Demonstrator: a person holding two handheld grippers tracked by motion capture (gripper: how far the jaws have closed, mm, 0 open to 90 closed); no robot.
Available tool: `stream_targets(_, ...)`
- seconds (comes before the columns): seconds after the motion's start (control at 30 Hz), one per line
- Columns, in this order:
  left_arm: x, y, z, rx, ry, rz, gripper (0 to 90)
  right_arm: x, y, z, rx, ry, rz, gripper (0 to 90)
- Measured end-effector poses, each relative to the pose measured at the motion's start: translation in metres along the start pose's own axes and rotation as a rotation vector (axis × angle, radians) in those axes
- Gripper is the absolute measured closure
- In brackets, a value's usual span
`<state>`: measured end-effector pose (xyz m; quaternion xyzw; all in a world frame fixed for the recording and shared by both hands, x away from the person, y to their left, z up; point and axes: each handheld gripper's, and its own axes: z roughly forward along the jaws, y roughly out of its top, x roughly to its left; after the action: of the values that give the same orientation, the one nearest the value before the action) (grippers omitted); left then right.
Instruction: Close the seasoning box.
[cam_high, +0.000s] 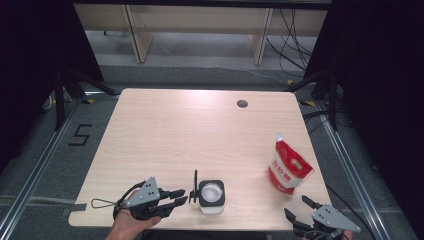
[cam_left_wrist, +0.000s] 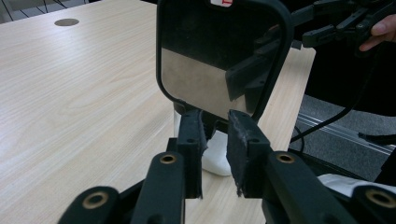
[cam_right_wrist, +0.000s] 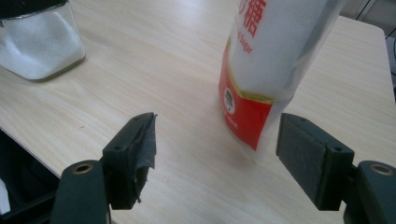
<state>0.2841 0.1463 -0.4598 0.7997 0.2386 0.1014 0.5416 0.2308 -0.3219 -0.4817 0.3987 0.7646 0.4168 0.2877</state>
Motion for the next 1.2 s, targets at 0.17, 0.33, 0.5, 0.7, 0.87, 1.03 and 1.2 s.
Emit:
stream_targets(0.17, -0.001, 0.003, -0.001, -0.003, 0.001, 0.012, 80.5, -0.001, 0.0, 0.0, 0.007, 0.0, -0.011, 29.8)
stream_targets(0.33, -0.003, 0.005, -0.003, -0.014, -0.001, 0.027, 85.4, 0.001, 0.0, 0.001, 0.011, -0.006, 0.002, 29.8)
stream_targets(0.5, -0.002, 0.009, -0.005, -0.032, -0.001, 0.032, 88.2, 0.003, 0.002, 0.0, 0.026, -0.004, 0.015, 29.9)
stream_targets(0.7, -0.001, 0.028, -0.005, -0.066, 0.002, 0.047, 88.8, 0.003, 0.001, 0.0, 0.024, -0.003, 0.014, 29.9)
stream_targets(0.87, -0.004, 0.038, -0.004, -0.075, -0.005, 0.061, 88.5, 0.003, 0.002, 0.001, 0.016, 0.016, 0.005, 30.0)
stream_targets(1.03, -0.004, 0.039, 0.003, -0.06, -0.021, 0.074, 88.3, 0.003, 0.002, 0.001, 0.017, 0.01, 0.003, 30.1)
stream_targets(1.2, -0.006, 0.041, 0.008, -0.05, -0.019, 0.071, 88.3, 0.003, 0.002, 0.002, 0.017, 0.009, -0.007, 30.0)
